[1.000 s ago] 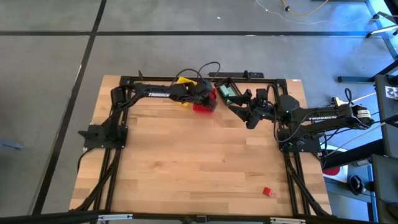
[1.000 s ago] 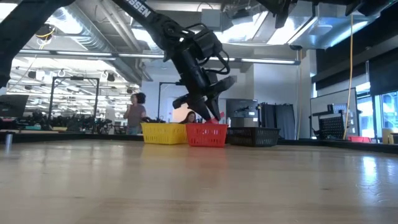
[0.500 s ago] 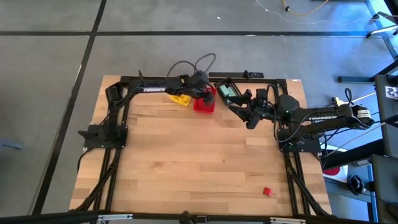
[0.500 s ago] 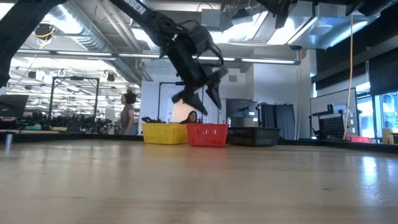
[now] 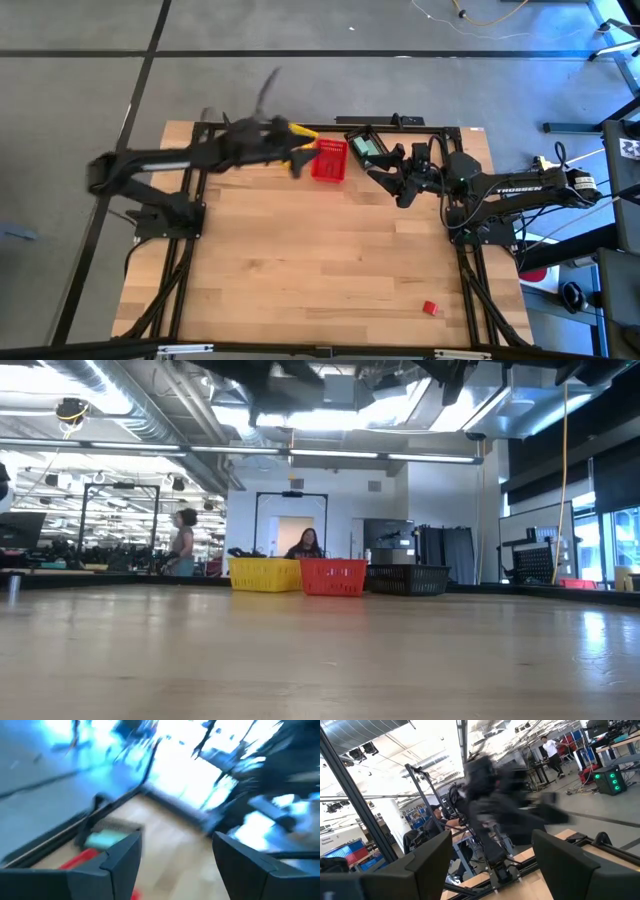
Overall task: Sort & place blocks by color
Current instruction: Put the red block into the red bin
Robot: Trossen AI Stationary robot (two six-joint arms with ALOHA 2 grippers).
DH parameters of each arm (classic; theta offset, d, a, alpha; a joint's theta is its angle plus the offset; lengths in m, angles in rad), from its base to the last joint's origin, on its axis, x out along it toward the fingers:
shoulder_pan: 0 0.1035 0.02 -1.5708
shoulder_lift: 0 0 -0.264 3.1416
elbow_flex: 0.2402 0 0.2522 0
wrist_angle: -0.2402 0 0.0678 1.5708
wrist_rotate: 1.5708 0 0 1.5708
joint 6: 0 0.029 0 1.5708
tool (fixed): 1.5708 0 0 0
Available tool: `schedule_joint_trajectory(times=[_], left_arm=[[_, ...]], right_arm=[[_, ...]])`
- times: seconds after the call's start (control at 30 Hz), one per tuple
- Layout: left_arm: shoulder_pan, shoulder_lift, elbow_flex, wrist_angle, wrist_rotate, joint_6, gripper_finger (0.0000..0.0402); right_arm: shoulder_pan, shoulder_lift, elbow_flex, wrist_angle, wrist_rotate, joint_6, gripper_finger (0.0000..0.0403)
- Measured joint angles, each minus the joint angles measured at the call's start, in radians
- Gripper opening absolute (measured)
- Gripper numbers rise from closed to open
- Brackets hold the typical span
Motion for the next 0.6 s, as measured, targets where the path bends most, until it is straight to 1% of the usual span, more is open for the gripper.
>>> schedule_joint_trajectory(times=[0.1, 0.17, 0.27, 0.4, 0.5, 0.6], left_arm=[[-0.078, -0.168, -0.173, 0.160, -0.013, -0.002, 0.0233], [-0.130, -0.268, -0.266, 0.207, -0.023, -0.002, 0.0233], [-0.189, -0.389, -0.362, 0.254, -0.038, 0.002, 0.0233], [-0.218, -0.496, -0.421, 0.271, -0.042, 0.002, 0.0234], [-0.219, -0.541, -0.428, 0.270, -0.042, 0.002, 0.0234], [-0.219, -0.566, -0.428, 0.277, -0.042, 0.022, 0.0234]], right_arm=[[0.000, 0.000, 0.000, 0.000, 0.000, -0.002, 0.0275], [0.000, 0.000, 0.000, 0.000, 0.000, -0.004, 0.0275], [0.000, 0.000, 0.000, 0.000, 0.000, -0.003, 0.0275], [0.000, 0.000, 0.000, 0.001, 0.001, 0.003, 0.0275], [0.000, 0.000, 0.000, 0.001, 0.003, 0.002, 0.0275], [-0.001, 0.000, 0.000, 0.003, 0.017, 0.042, 0.0275]])
